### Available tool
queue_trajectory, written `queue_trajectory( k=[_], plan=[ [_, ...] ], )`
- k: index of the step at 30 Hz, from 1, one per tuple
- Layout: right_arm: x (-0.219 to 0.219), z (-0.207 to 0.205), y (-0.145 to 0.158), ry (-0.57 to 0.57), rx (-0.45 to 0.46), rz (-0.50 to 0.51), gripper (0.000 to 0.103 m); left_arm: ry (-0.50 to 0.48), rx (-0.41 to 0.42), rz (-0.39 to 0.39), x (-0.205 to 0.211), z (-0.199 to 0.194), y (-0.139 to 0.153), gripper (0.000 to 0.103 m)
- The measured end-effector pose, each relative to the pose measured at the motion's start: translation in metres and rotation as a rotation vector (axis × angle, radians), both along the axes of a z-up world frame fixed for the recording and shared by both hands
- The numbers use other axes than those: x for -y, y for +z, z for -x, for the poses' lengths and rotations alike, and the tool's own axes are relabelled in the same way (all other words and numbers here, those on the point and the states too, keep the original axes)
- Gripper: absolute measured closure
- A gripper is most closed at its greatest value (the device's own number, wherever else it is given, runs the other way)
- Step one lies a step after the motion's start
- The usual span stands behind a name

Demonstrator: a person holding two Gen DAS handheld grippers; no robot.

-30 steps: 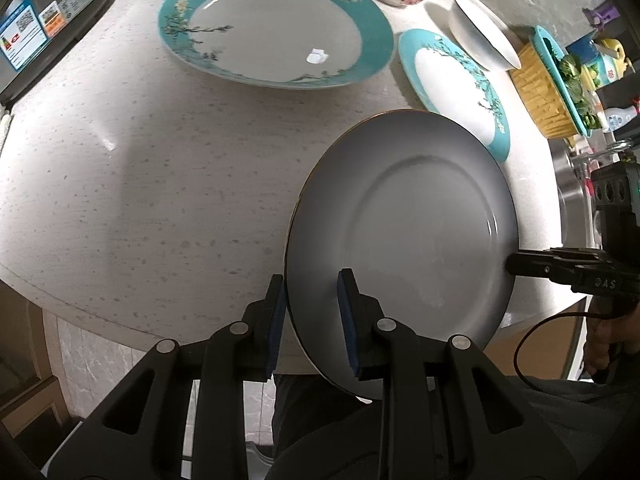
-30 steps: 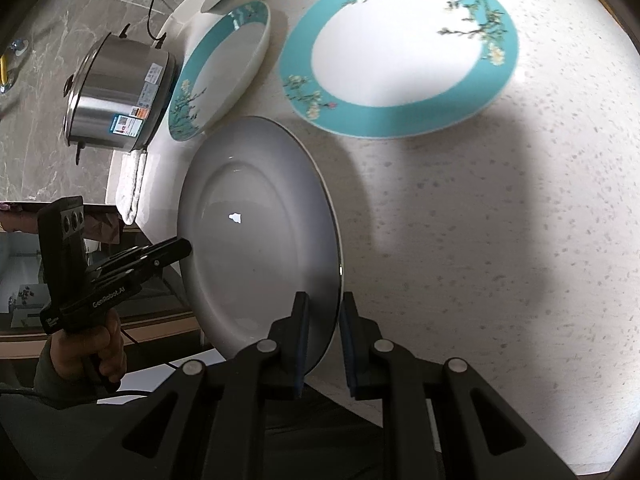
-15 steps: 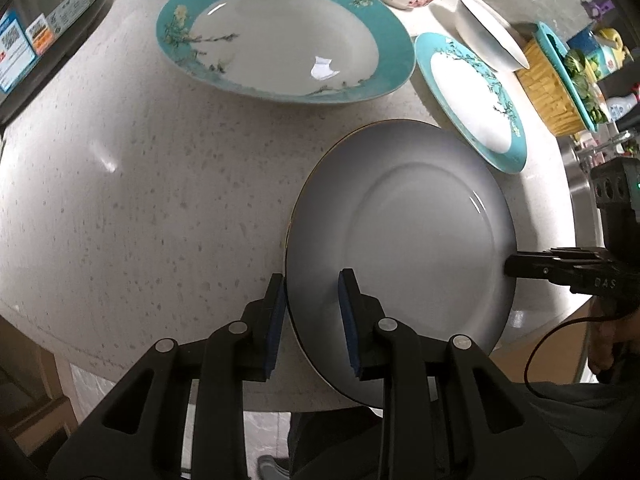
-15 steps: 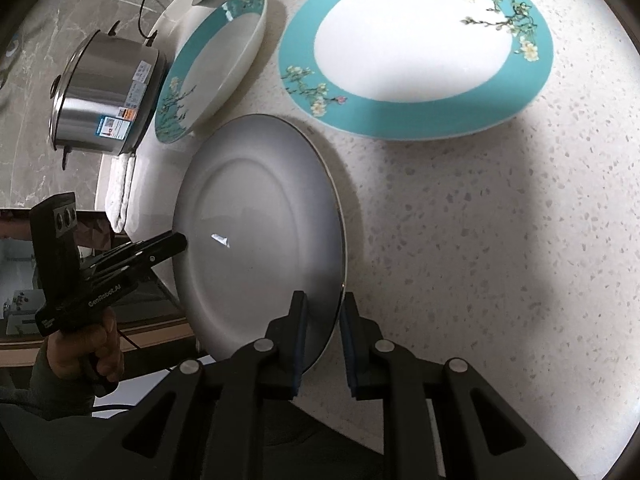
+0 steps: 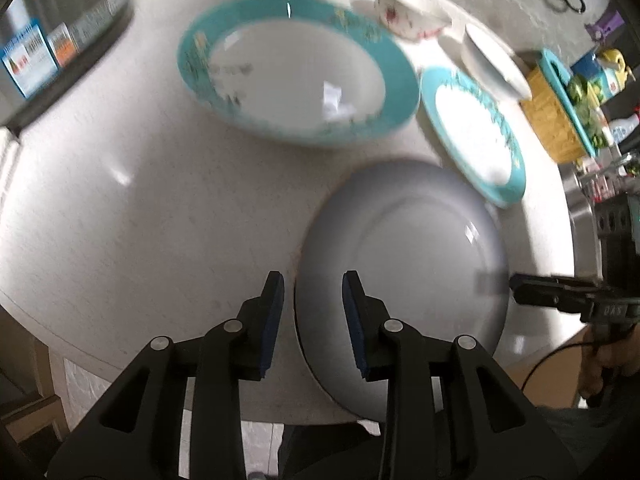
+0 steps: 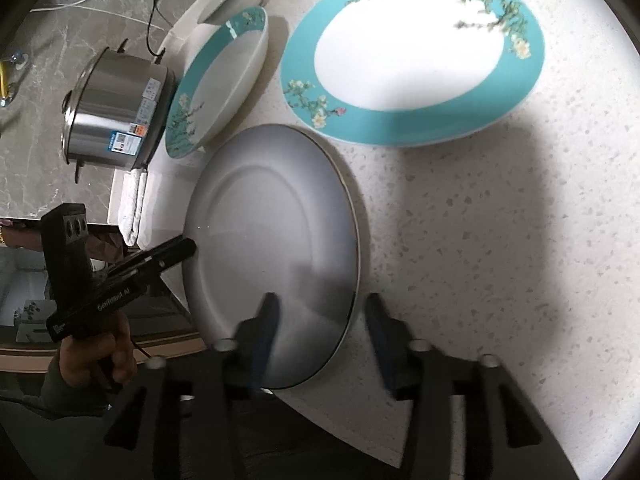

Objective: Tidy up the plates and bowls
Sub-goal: 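Lower the plain white plate onto the counter and open both grippers, then move both grippers to the smaller teal-rimmed plate and grip its rim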

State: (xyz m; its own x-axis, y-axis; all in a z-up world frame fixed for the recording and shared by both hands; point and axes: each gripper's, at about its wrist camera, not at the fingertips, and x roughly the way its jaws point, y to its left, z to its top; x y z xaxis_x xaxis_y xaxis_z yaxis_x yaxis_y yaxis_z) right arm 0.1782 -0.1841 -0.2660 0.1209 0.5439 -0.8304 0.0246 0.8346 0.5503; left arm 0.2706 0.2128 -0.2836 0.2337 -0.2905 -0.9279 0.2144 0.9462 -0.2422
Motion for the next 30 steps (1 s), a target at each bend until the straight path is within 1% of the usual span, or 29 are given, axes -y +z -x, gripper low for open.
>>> queue_trajectory(
  k=[1,3,4,5,6,8,9,11,13,14,15,17,18,20,21,23,30],
  plan=[
    [0.005,0.001,0.004,-0.014,0.008,0.002,0.047,-0.001,0.014,0.003,0.002,-0.003,0.007,0.073],
    [0.018,0.001,0.012,-0.058,0.027,0.009,0.045,-0.019,0.05,0.026,0.011,-0.013,0.026,0.065],
    [0.032,0.001,0.018,-0.103,0.046,0.007,0.045,-0.031,0.063,0.04,0.017,-0.017,0.034,0.053],
    [0.043,0.001,0.023,-0.14,0.058,0.002,0.045,-0.047,0.078,0.061,0.026,-0.022,0.043,0.043],
    [0.056,0.001,0.027,-0.18,0.073,-0.009,0.044,-0.071,0.09,0.093,0.038,-0.029,0.052,0.04],
    [0.084,-0.002,0.034,-0.261,0.102,-0.043,0.041,-0.113,0.09,0.126,0.064,-0.041,0.06,0.032],
    [0.096,-0.004,0.035,-0.289,0.109,-0.059,0.037,-0.132,0.082,0.128,0.081,-0.049,0.062,0.032],
    [0.118,-0.015,0.031,-0.321,0.118,-0.095,0.036,-0.154,0.068,0.135,0.109,-0.063,0.059,0.032],
    [0.132,-0.028,0.023,-0.329,0.121,-0.103,0.036,-0.145,0.035,0.102,0.134,-0.08,0.05,0.032],
    [0.139,-0.037,0.019,-0.329,0.124,-0.107,0.036,-0.146,0.026,0.102,0.145,-0.086,0.045,0.032],
    [0.143,-0.041,0.017,-0.33,0.129,-0.112,0.036,-0.155,0.02,0.088,0.154,-0.091,0.042,0.032],
    [0.152,-0.052,0.008,-0.345,0.131,-0.133,0.036,-0.163,0.001,0.033,0.169,-0.098,0.034,0.032],
    [0.157,-0.058,0.003,-0.347,0.124,-0.15,0.036,-0.17,-0.011,0.03,0.175,-0.101,0.028,0.032],
    [0.158,-0.064,-0.004,-0.344,0.115,-0.164,0.036,-0.162,-0.036,0.015,0.182,-0.105,0.018,0.032],
    [0.161,-0.067,-0.006,-0.343,0.115,-0.177,0.039,-0.152,-0.048,0.015,0.184,-0.107,0.013,0.032],
    [0.165,-0.072,-0.01,-0.327,0.118,-0.212,0.039,-0.134,-0.065,0.017,0.185,-0.111,0.005,0.032],
    [0.166,-0.089,-0.013,-0.265,0.114,-0.257,0.039,-0.081,-0.12,-0.012,0.183,-0.122,-0.018,0.032]
  ],
)
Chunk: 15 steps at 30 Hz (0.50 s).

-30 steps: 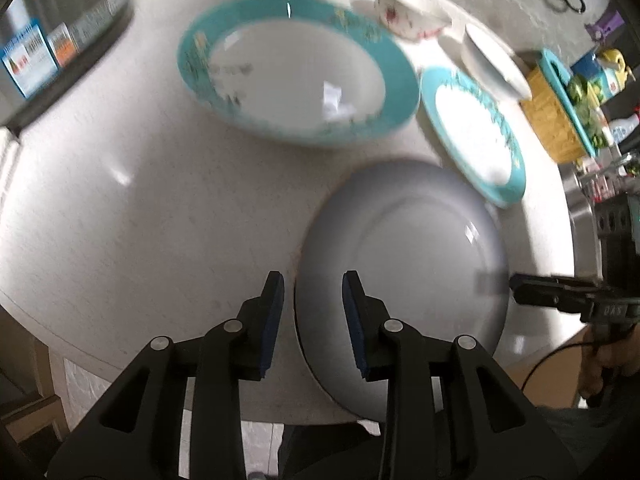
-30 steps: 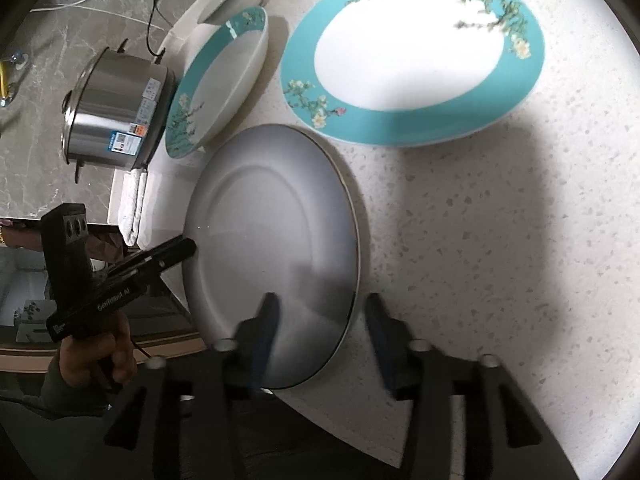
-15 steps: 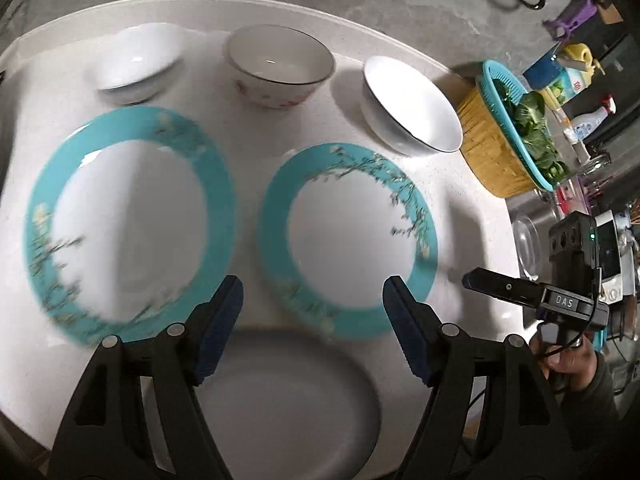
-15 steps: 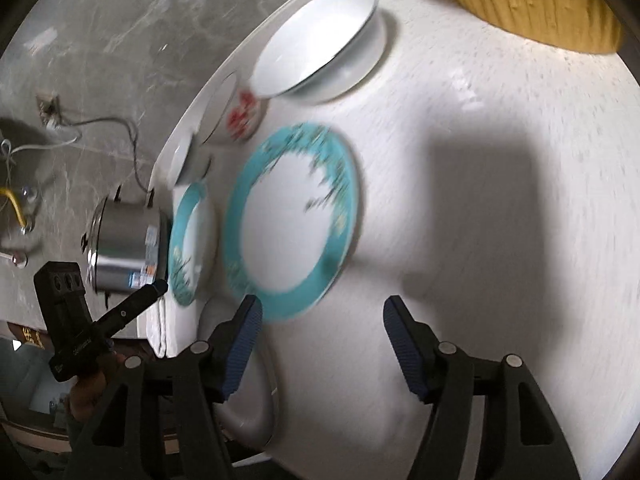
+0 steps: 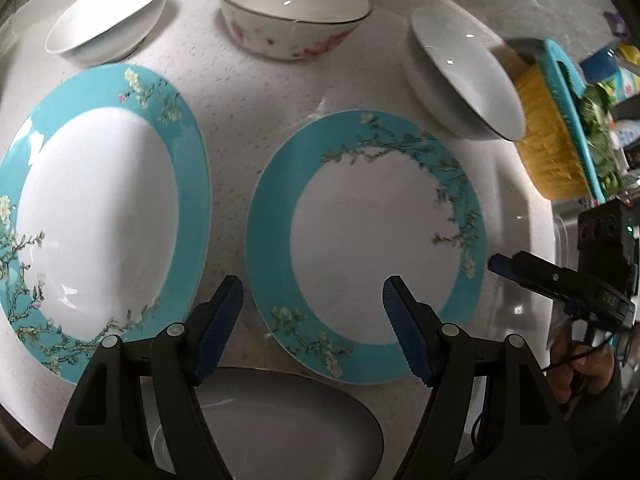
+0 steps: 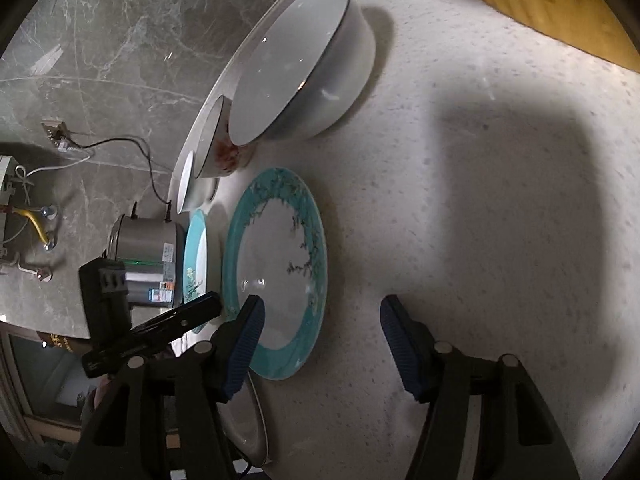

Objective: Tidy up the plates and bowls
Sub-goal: 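Move both grippers to the smaller teal-rimmed plate and grip its rim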

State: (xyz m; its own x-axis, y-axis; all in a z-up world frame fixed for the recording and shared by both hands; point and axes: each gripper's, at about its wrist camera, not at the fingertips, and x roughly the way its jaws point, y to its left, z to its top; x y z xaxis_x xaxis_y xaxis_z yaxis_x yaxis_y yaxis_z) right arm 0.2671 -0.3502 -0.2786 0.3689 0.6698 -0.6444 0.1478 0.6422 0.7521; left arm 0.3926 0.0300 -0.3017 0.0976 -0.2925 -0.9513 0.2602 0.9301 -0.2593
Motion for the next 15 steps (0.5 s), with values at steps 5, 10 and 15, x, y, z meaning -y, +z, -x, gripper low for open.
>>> queue_trajectory(
  k=[5,10,15],
  plan=[
    [0.0,-0.011,0.0,0.023,-0.002,-0.024,0.04,0.012,-0.01,0.0,0.002,-0.008,-0.01,0.032],
    [-0.002,-0.023,-0.002,0.05,-0.007,-0.029,0.047,0.022,-0.015,-0.003,0.005,-0.013,-0.018,0.035],
    [-0.011,-0.035,-0.003,0.09,-0.016,-0.008,0.056,0.0,0.019,-0.042,0.009,-0.016,-0.017,0.05]
  ],
)
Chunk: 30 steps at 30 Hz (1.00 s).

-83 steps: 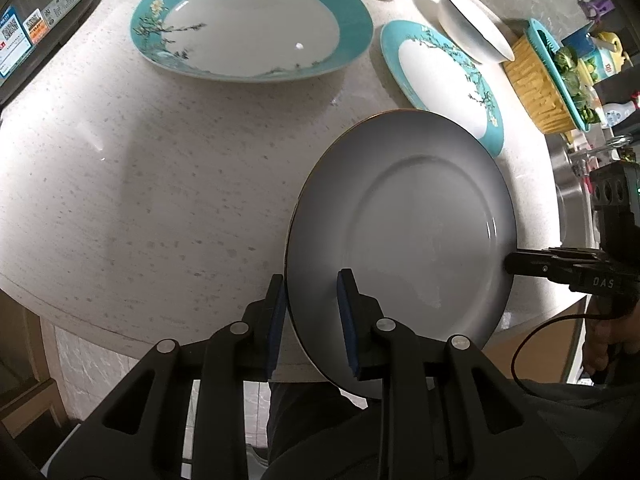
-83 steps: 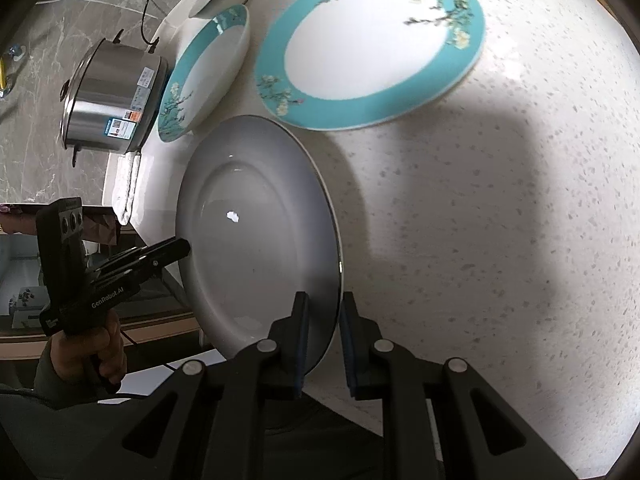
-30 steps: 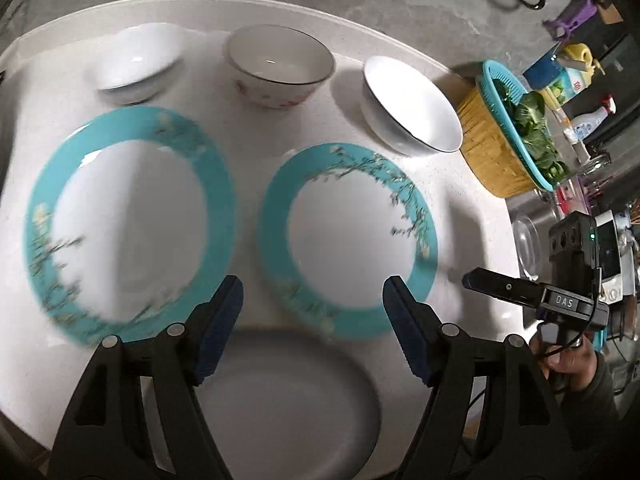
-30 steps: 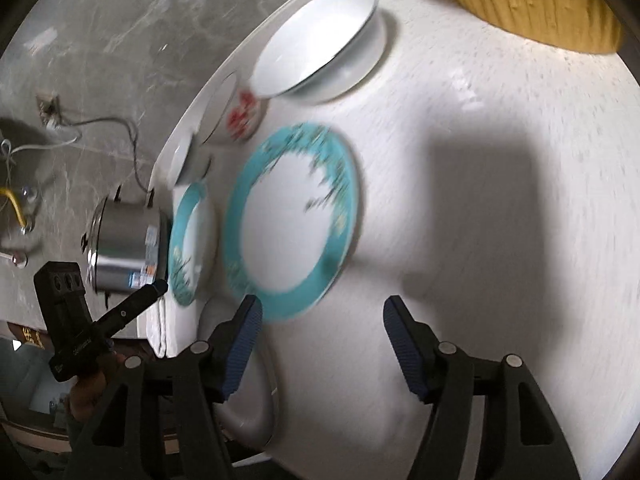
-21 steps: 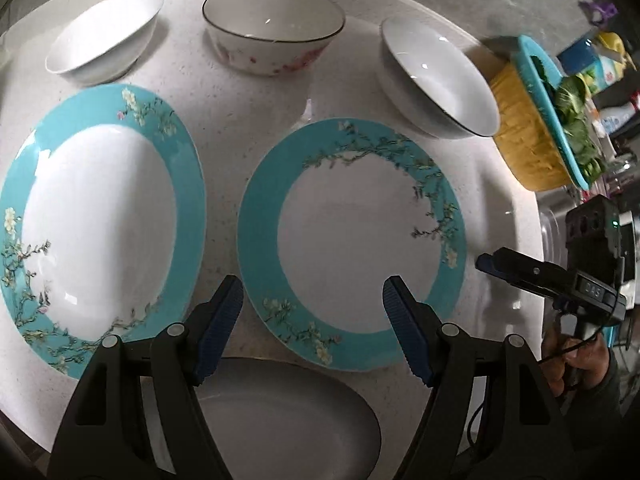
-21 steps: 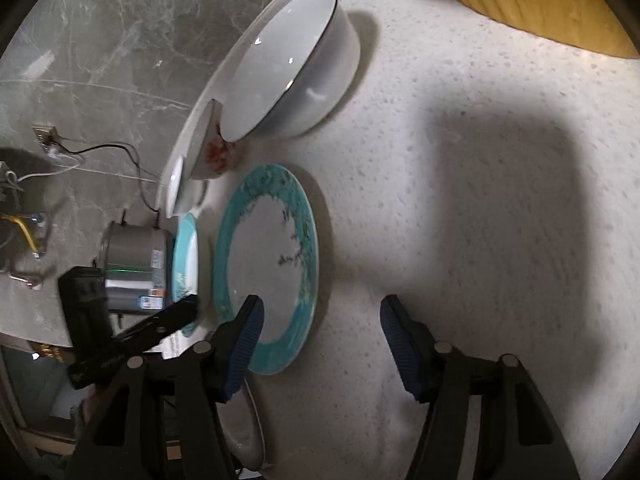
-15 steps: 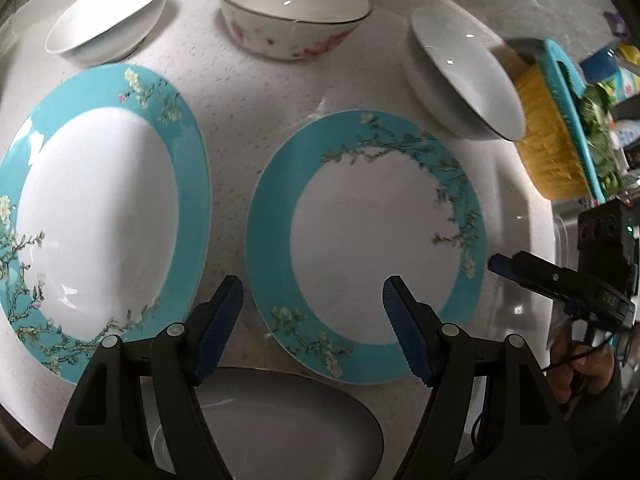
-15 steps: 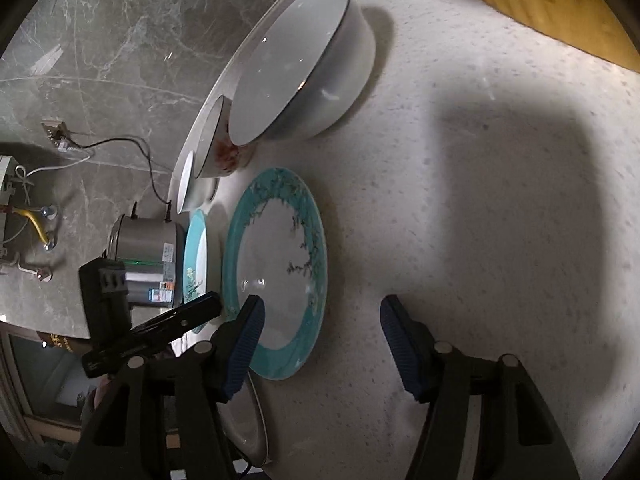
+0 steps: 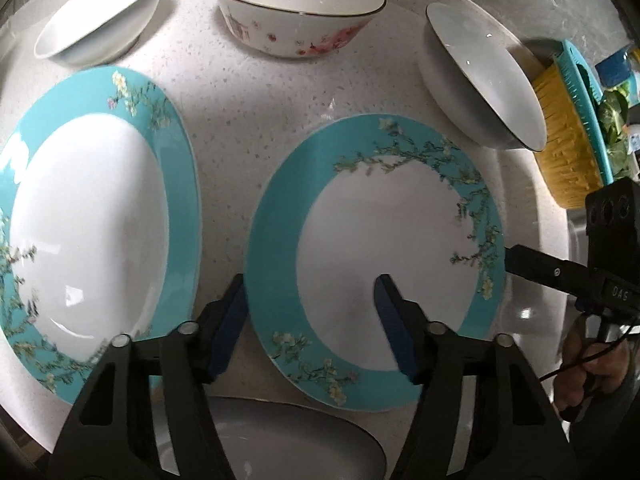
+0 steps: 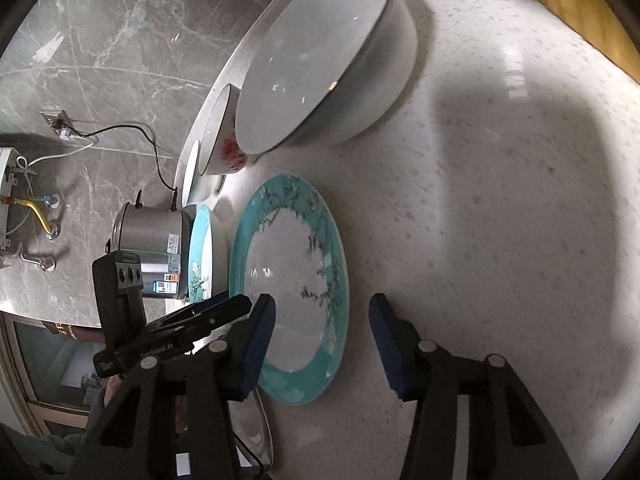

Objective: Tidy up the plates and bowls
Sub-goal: 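Move both grippers to the smaller teal-rimmed plate and grip its rim, then lift the teal-rimmed plate with both grippers and lower it onto the plain white plate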

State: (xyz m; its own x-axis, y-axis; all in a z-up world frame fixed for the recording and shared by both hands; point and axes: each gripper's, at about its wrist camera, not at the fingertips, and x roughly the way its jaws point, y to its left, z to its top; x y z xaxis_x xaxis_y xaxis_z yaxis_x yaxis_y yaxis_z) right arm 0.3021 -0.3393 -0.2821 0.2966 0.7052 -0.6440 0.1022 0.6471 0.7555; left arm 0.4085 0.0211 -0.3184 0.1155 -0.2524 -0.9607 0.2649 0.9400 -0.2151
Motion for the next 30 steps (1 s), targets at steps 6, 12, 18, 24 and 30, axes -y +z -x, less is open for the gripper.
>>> queue_trajectory(
  k=[6,12,18,24,30],
  plan=[
    [-0.004,-0.001,-0.001,0.016,0.003,0.074,0.075,-0.025,0.045,-0.055,-0.004,-0.005,0.002,0.073],
    [-0.001,0.0,0.001,0.017,0.0,0.154,0.091,-0.05,0.063,-0.082,0.005,-0.007,0.002,0.075],
    [0.011,0.007,0.004,-0.03,-0.004,0.169,0.091,-0.051,0.063,-0.071,0.018,-0.006,0.005,0.08],
    [0.012,0.01,0.015,-0.024,0.004,0.167,0.091,-0.031,0.076,-0.056,0.012,0.004,0.017,0.08],
    [0.001,0.02,0.038,0.012,0.03,0.154,0.09,0.0,0.104,-0.052,-0.011,0.03,0.053,0.08]
  ],
)
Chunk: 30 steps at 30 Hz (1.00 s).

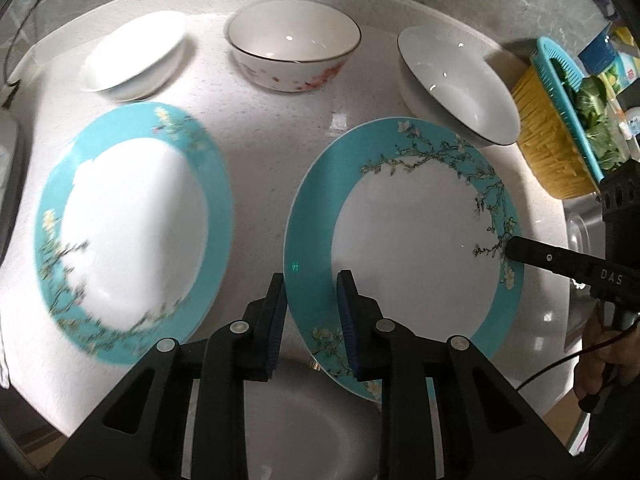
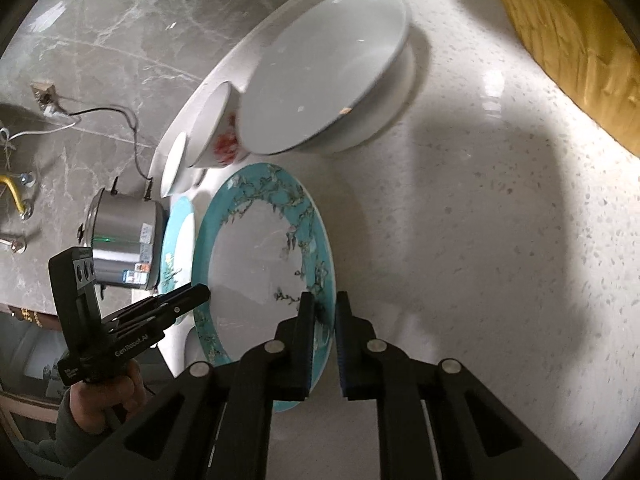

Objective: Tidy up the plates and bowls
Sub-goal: 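Lift the teal-rimmed plate with both grippers and lower it onto the plain white plate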

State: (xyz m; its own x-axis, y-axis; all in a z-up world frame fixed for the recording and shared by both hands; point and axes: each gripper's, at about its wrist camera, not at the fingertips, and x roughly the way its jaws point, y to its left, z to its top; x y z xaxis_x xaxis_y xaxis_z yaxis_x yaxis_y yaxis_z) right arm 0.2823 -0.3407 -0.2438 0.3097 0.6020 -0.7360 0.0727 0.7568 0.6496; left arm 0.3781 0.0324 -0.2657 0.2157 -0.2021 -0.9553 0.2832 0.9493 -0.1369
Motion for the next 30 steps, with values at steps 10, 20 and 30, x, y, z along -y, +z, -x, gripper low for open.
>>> queue_trajectory(
  k=[10,20,30],
  plan=[
    [-0.062,0.034,0.041,0.093,0.055,0.029,0.09,0.037,0.002,0.041,-0.077,0.075,0.031,0.08],
    [-0.138,0.082,0.025,0.074,-0.011,0.073,0.09,-0.012,-0.082,0.053,-0.162,0.131,0.009,0.08],
    [-0.173,0.101,0.007,0.04,-0.039,0.158,0.09,-0.096,-0.093,0.027,-0.182,0.138,-0.009,0.08]
  ],
)
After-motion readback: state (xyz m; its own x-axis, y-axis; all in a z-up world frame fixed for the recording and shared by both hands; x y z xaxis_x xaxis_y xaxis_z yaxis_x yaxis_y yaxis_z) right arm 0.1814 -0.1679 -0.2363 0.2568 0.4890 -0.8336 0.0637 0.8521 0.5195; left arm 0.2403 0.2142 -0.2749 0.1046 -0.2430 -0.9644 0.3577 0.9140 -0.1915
